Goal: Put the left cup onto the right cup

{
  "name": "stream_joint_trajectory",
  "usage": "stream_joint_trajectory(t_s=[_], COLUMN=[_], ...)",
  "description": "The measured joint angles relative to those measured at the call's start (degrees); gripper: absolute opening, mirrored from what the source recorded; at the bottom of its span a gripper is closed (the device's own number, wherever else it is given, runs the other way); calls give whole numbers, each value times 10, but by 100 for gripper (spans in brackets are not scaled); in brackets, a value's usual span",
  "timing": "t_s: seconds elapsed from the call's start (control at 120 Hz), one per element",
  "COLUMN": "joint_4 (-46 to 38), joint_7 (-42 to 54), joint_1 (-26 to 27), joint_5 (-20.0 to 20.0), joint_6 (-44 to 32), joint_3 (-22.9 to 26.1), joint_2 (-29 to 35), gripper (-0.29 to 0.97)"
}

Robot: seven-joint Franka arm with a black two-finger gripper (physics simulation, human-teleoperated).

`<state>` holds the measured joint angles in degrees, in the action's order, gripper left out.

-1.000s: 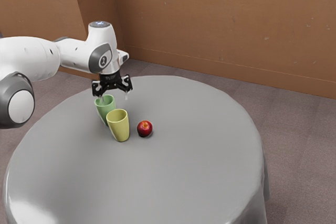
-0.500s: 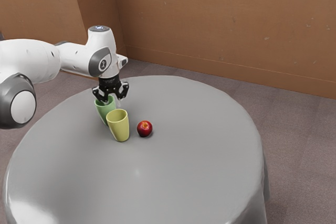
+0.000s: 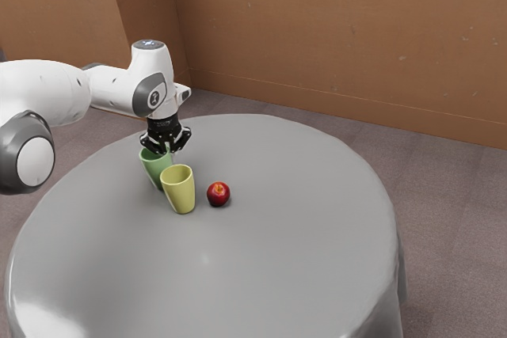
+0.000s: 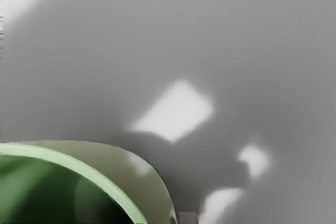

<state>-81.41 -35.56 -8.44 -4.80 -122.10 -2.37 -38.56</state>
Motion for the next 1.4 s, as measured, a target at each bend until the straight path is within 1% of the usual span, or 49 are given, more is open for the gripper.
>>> stream_joint_trajectory(t_s=[0.208, 0.358, 0.733, 0.958, 1.067, 1.25, 1.4], joint_4=[2, 1, 1, 9, 3, -47, -64], joint_7=[-1, 0, 3, 3, 0, -13, -28], joint_1=[1, 1, 6, 8, 9, 10, 9], joint_5=[-5, -7, -9, -9, -8, -6, -8], joint_6=[3, 6, 58, 77, 89, 103, 109], joint_3=[0, -1, 9, 43, 51, 66, 79], joint_2=[4, 21, 108, 126, 137, 175, 186], gripper=[-10, -10, -10, -10, -10, -10, -10])
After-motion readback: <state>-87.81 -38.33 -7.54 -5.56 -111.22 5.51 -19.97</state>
